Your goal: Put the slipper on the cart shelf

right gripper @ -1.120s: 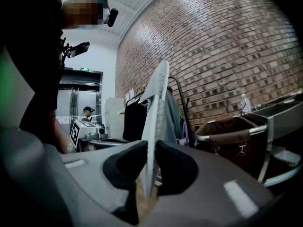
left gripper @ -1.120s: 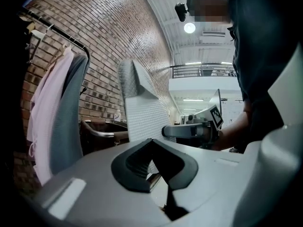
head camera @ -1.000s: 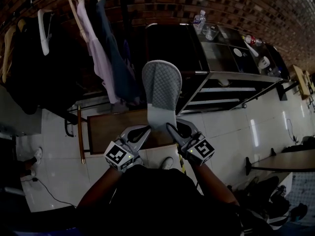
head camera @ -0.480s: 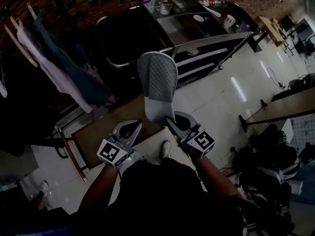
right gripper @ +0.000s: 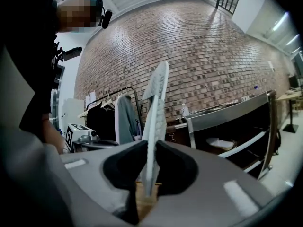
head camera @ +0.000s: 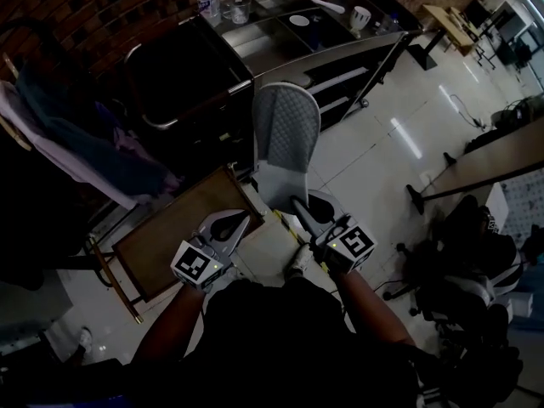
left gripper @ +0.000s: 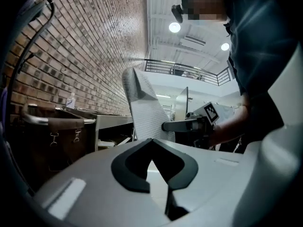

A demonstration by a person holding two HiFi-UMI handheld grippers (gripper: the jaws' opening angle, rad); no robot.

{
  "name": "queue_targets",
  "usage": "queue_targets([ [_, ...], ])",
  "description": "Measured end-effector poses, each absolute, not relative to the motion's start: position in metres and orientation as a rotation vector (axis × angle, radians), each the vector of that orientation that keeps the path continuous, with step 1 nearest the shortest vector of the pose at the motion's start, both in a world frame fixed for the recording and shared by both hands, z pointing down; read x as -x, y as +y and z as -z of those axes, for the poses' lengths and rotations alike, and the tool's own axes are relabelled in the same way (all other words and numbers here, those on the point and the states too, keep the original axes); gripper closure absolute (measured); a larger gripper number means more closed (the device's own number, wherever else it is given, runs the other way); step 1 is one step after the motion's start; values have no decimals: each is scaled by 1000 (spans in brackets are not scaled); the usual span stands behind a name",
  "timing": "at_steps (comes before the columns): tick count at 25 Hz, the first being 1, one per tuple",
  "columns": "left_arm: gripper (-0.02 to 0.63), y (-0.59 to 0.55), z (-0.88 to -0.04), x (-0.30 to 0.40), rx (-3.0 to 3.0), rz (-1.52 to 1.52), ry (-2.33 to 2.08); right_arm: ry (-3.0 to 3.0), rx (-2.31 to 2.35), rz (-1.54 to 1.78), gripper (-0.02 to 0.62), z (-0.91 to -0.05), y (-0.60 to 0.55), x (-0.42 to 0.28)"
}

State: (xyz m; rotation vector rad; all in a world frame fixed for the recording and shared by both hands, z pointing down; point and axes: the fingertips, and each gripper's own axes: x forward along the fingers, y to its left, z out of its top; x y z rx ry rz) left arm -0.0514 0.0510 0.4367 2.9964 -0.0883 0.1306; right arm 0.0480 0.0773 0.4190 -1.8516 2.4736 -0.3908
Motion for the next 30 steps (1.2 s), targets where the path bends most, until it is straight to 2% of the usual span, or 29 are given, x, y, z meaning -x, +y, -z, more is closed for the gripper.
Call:
queue_targets([
  [11, 603, 115, -429, -96, -3014, -187, -156, 2501, 1743, 357, 535, -420, 119, -189],
  [16, 603, 128, -430, -133, -3017, -225, -180, 2508, 1712, 402, 535, -429, 128, -229],
  [23, 603, 111, -443, -148, -3020, -241, -196, 2517, 1651, 501, 535, -454, 112, -249],
  [30, 603, 76, -458, -154, -3050, -217, -159, 2511, 1451, 928, 535, -497, 86, -234],
])
